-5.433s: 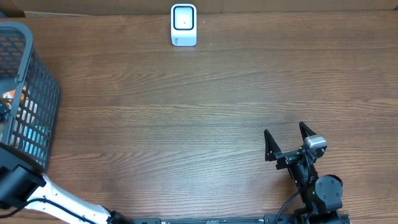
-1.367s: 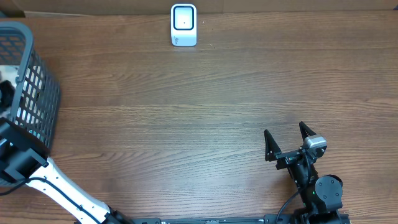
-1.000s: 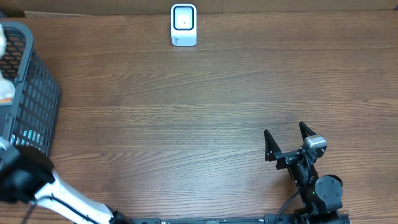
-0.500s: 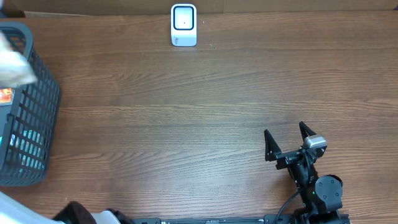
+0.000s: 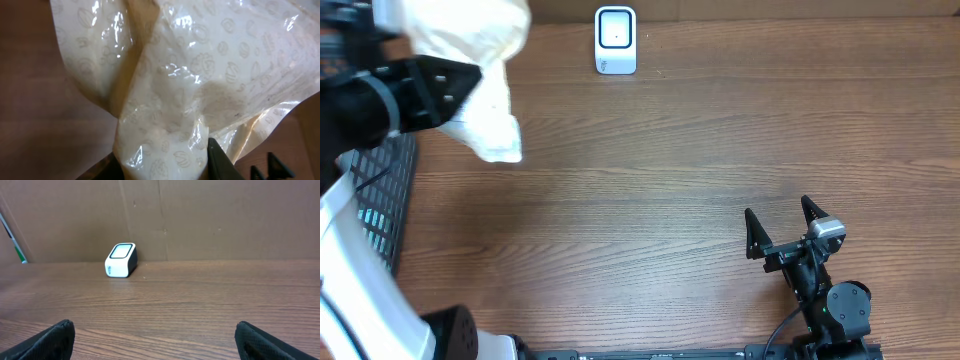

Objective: Scan the item barcode
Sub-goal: 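Lift the clear bag out and place it on the table center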

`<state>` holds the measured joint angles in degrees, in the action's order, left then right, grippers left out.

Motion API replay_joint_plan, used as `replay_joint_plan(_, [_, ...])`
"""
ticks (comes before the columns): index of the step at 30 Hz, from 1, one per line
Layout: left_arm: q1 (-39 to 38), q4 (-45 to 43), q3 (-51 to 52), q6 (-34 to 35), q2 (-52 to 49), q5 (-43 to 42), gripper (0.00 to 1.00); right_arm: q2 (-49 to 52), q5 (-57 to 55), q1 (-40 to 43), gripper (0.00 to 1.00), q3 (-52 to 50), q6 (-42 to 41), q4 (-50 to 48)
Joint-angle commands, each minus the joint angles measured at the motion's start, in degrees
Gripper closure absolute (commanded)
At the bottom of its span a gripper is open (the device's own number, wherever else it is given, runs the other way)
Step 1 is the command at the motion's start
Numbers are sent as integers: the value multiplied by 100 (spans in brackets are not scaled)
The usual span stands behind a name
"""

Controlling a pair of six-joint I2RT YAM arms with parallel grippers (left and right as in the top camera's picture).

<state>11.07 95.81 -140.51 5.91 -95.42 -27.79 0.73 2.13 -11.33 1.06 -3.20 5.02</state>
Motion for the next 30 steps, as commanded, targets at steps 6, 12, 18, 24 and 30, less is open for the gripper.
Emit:
replay_joint_plan(6, [-1069,98,588,881,-1054,2267,96,-57,7,-22,0,-59,7,-35])
replay_joint_plan(12, [-1351,96,1001,1106,-1849,2559,96,-57,7,-22,0,-59,7,-35])
replay_joint_plan(18, [-1384,52,1285,1237,-2409,2549,96,-57,7,-22,0,-59,7,-35])
replay_joint_plan(24, [-1384,-240,2022,1259,-2522,2702,95,-57,7,-22,0,-59,4,-35])
replay_joint_plan(30, [-1585,-962,2791,1386,-2522,2247,96,-57,7,-22,0,-59,7,-35])
